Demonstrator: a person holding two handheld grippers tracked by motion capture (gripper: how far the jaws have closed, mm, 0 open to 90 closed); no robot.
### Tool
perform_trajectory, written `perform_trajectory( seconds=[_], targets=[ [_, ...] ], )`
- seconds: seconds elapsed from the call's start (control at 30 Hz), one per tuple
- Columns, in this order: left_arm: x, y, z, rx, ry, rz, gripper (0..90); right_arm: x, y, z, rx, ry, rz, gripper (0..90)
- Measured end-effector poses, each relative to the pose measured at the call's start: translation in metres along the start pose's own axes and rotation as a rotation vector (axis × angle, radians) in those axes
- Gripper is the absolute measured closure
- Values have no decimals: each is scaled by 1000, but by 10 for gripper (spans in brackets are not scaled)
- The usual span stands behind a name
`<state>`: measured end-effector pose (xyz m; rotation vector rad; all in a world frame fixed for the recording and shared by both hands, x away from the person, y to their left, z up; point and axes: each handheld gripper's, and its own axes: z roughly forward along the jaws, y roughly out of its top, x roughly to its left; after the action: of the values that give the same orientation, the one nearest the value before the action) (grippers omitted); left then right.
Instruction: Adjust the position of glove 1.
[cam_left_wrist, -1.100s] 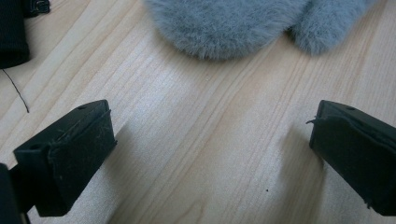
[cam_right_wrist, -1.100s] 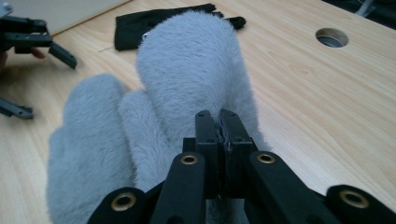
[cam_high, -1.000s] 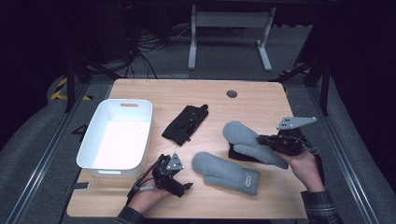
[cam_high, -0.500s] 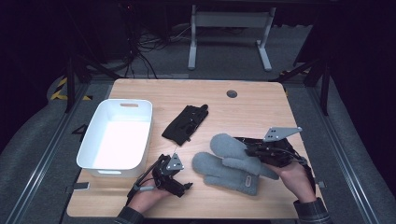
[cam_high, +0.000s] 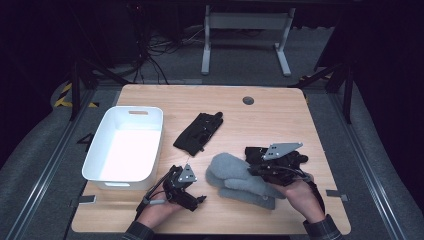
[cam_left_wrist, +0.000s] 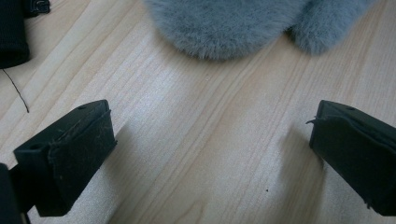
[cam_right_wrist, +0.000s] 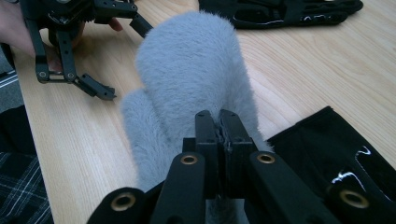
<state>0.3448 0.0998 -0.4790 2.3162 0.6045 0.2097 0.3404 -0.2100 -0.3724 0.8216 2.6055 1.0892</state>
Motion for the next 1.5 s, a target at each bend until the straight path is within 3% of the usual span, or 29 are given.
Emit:
perform_trajectory(
  seconds=[0.23, 0.67, 0.9, 1.0, 1.07, 1.1, 1.13, 1.23, 1.37, 1.4, 1.5],
  targets=[
    [0, 0, 0, 0, 0, -1, 4, 10, 3, 14, 34, -1, -17, 884],
    [0, 0, 0, 0, 0, 0, 3, 14, -7, 41, 122, -18, -53, 864],
    [-3, 2, -1, 17, 9, -8, 17, 13, -4, 31, 61, -19, -64, 664],
    [-5, 6, -5, 36, 10, -31, 114, 10, -4, 22, 30, -18, -66, 641],
    [-7, 11, -9, 39, 18, -38, 185, 2, -7, 13, 9, -22, -65, 723],
    [-7, 11, -9, 39, 18, -38, 228, 2, -7, 13, 9, -22, -65, 723],
    [-7, 12, -12, 23, 10, -42, 228, -1, -9, 10, 8, -28, -63, 763],
    [-9, 17, -21, -2, -13, -45, 442, -13, -16, -1, 3, -45, -47, 893],
    [-11, 27, -33, -47, -36, -57, 725, -30, -31, -12, 6, -76, -31, 900],
    [-12, 31, -35, -54, -37, -57, 849, -38, -41, -16, 3, -85, -8, 900],
    [-15, 44, -42, -81, -38, -41, 894, -45, -52, -19, 6, -89, 4, 900]
  ],
)
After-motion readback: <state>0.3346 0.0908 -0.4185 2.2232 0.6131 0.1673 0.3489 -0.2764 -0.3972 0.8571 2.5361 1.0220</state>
